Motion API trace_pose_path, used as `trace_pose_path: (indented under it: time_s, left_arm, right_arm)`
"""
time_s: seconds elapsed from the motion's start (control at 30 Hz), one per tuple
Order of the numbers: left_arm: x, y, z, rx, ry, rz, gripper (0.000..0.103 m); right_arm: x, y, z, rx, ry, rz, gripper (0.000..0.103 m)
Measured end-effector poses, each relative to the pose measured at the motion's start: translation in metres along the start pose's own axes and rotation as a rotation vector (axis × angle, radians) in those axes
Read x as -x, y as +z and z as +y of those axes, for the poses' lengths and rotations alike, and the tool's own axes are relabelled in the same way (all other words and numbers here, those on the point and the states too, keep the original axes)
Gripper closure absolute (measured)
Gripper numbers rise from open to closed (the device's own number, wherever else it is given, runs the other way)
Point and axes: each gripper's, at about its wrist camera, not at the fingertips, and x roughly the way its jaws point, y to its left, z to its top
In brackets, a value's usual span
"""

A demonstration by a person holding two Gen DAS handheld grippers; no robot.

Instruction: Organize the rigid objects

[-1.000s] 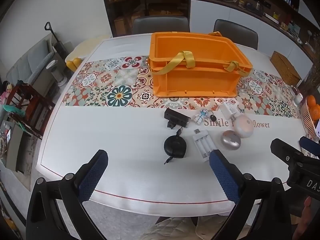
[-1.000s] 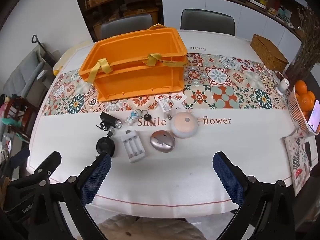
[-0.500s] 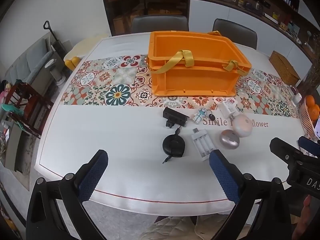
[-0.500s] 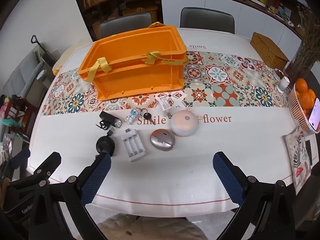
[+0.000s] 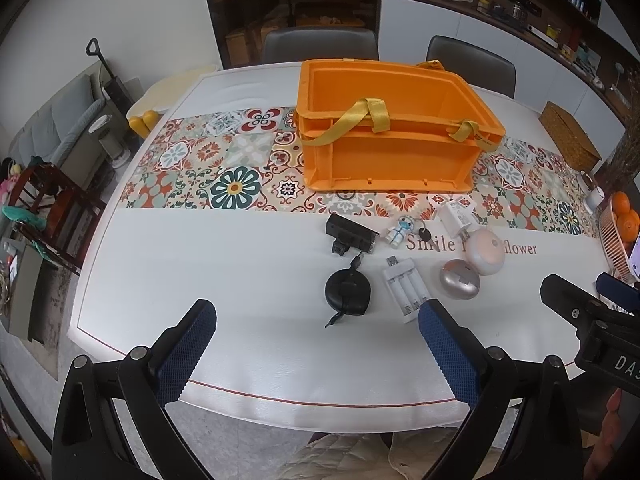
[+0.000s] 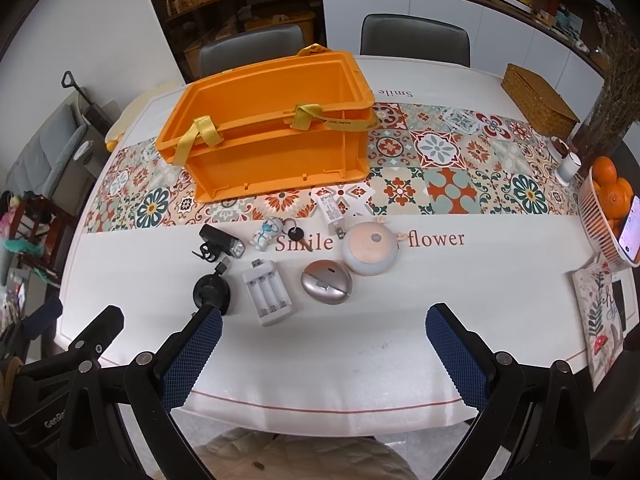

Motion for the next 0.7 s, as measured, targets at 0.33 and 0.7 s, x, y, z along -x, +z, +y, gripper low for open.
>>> trace_pose_path:
  time_s: [0.33, 0.7]
  left_arm:
    - [-0.0013, 0.0007, -0.0003, 0.0, -0.001, 0.001, 0.0]
    - [-0.0014, 0.0008, -0.0004, -0.001, -0.003, 0.001, 0.0]
  right_arm:
    - [-0.0004, 0.003, 0.0001, -0.004, 0.001, 0.002, 0.001]
    - [0.0001, 0.0023, -0.0002, -0.005, 0.002, 0.002, 0.001]
